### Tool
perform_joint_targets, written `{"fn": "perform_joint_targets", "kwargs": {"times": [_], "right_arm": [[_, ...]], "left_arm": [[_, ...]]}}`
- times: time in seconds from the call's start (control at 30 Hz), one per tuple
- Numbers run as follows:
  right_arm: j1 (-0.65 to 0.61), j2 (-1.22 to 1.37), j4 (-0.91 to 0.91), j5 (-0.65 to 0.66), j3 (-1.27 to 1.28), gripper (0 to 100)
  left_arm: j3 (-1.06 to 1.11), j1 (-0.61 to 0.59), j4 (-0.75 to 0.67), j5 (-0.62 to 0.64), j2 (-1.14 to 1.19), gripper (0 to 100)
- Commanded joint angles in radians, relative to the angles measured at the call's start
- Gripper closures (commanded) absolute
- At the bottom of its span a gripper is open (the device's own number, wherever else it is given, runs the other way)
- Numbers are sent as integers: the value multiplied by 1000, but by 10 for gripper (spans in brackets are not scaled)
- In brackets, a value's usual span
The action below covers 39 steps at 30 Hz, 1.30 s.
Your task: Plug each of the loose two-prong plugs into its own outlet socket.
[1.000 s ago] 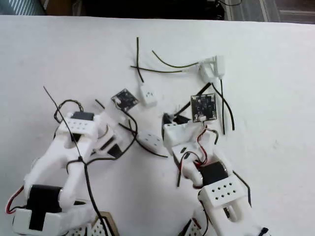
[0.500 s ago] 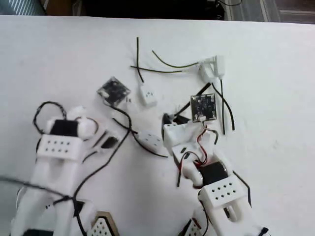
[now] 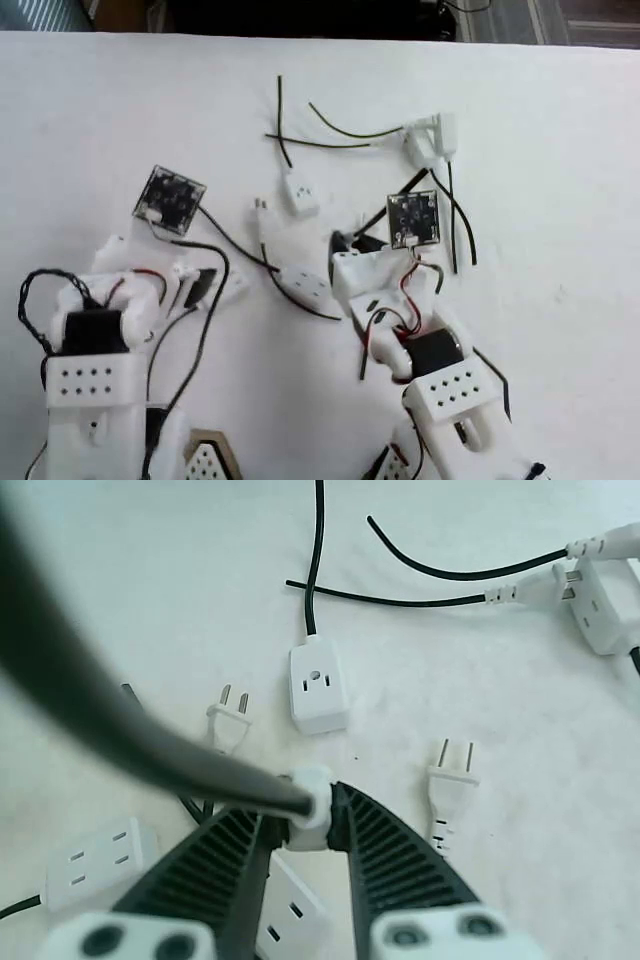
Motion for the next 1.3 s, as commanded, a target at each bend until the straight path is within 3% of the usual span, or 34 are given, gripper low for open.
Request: {"fn": "perform_joint_targets", "kwargs": {"times": [0.0, 0.4, 0.7, 0.97, 1.27], "right_arm": [[-10, -18, -7, 0, -5, 981], [-18, -19, 1, 9, -9, 981], [-217, -1, 186, 12, -172, 982], [-366, 403, 185, 72, -390, 981], [-400, 783, 128, 101, -611, 981]], "left_arm": [[21, -13, 2, 60, -81, 690], [187, -21, -34, 160, -280, 691], [396, -199, -112, 226, -503, 691], [477, -209, -104, 250, -671, 691], [489, -209, -83, 245, -700, 691]]}}
